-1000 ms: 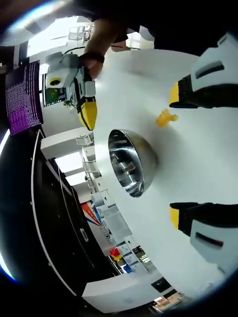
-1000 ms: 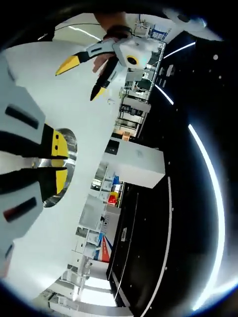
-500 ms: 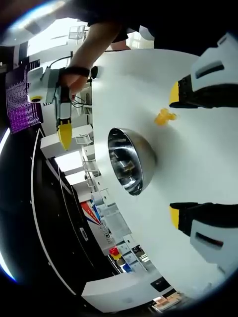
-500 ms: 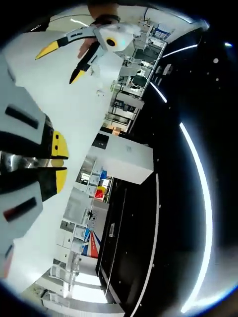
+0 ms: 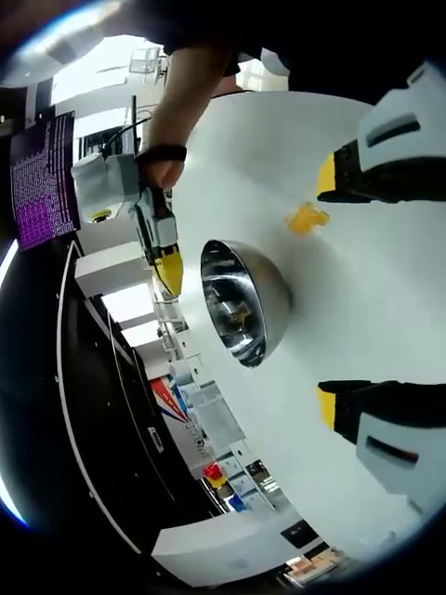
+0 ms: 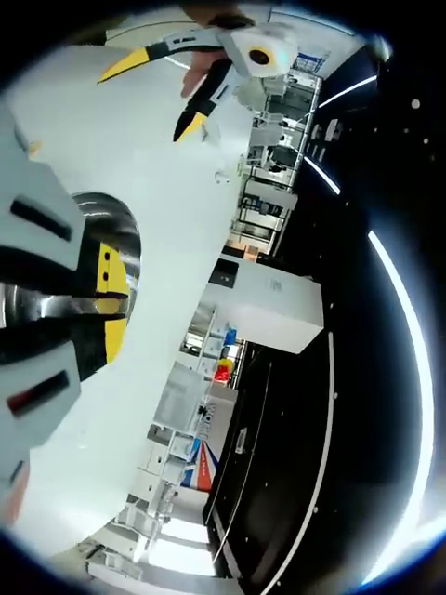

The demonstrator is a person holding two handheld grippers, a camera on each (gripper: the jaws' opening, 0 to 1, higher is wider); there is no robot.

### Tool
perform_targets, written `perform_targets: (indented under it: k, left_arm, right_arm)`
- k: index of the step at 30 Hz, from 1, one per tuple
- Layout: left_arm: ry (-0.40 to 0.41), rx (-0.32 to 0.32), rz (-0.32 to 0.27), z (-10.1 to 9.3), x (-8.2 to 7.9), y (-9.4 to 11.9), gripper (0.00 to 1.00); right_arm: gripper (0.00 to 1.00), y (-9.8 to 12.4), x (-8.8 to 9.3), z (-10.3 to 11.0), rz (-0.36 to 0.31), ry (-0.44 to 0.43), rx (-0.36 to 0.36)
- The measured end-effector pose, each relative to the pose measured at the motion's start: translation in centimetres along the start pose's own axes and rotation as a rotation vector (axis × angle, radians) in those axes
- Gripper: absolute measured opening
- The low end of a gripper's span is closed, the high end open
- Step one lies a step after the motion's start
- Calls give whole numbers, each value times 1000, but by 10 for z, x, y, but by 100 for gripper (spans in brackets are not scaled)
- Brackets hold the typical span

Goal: Pick up the QQ candy scattered on the table and place it into the stainless steel bowl on the table

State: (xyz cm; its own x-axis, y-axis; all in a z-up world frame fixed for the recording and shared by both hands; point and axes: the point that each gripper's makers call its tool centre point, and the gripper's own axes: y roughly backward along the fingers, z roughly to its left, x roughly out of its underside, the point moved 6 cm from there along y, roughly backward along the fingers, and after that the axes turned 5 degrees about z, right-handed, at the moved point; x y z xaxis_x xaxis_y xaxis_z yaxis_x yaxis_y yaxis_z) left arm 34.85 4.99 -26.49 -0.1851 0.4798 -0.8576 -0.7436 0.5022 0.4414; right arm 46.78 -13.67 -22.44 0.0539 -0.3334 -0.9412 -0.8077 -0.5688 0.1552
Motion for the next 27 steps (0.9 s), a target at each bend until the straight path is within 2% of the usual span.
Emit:
perform_targets:
  k: [3,5,6,8,11,14,23,27]
  left_arm:
    - [1,0,1,0,1,0,78]
    - [1,2,-1,0,0,0,78]
    - [1,4,-1,0,0,0,78]
    - [0,5,1,0,1,0,78]
    - [0,4,0,0,1,0,78]
    - [2,3,0,0,1,0,78]
    - [-1,6,-4,-1,-1,0,78]
    - [-1,5,-2,-1,-1,0,78]
  right_arm:
    - [7,-4,7,1,16,56,7]
    - [10,-5,10,2,23,58,-4]
    - [19,-6,11,5,20,21,-48]
    - [32,-4,10,2,-4,-14,-43]
    - [24,1,9,-5,-22,-35,-8]
    - [26,4,5,-8,-38,-76,-9]
    - [25,15,0,-15,-65,-67,24]
    - [25,27,-16,-14,-155,-43,22]
